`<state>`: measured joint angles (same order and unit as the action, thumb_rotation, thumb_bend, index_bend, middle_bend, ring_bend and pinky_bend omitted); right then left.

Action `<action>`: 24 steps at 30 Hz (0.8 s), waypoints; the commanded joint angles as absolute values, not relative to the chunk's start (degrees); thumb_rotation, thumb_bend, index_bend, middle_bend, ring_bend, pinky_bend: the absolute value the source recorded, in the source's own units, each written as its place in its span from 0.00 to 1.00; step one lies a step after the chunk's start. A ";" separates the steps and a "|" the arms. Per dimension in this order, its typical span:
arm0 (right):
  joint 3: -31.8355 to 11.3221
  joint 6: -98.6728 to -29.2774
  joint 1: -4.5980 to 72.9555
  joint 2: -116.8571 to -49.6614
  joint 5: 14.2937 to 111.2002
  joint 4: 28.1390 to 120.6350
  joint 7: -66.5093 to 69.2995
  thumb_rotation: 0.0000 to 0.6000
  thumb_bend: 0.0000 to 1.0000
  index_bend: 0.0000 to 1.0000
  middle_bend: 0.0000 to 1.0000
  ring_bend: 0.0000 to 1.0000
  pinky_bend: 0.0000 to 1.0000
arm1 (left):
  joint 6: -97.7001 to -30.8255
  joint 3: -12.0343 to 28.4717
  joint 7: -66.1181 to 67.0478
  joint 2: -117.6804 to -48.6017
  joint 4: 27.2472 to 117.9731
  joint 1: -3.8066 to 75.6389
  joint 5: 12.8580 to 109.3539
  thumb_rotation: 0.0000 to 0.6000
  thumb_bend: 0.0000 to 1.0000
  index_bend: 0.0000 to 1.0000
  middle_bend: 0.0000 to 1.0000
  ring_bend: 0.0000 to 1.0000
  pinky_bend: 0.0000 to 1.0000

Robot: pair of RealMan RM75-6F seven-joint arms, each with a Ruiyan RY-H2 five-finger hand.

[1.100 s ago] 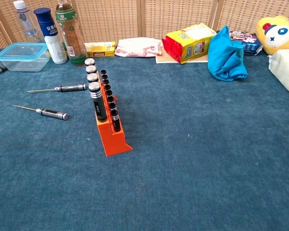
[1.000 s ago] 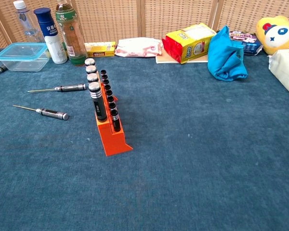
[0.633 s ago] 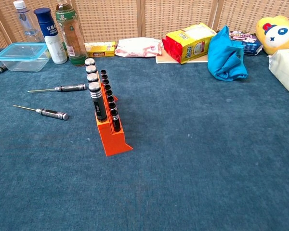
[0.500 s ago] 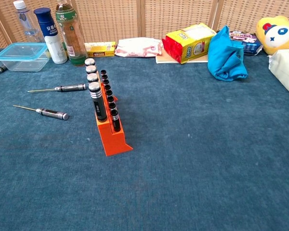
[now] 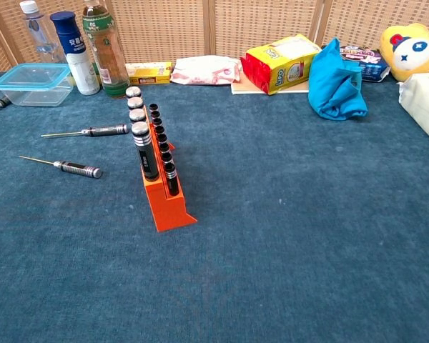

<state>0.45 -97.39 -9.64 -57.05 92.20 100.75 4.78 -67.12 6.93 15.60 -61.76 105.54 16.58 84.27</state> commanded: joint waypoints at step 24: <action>0.15 -97.54 -9.32 -57.79 92.61 99.99 3.54 1.00 0.00 0.15 0.04 0.00 0.00 | -61.33 7.69 24.61 -76.02 95.19 25.72 71.26 1.00 0.24 0.32 1.00 1.00 1.00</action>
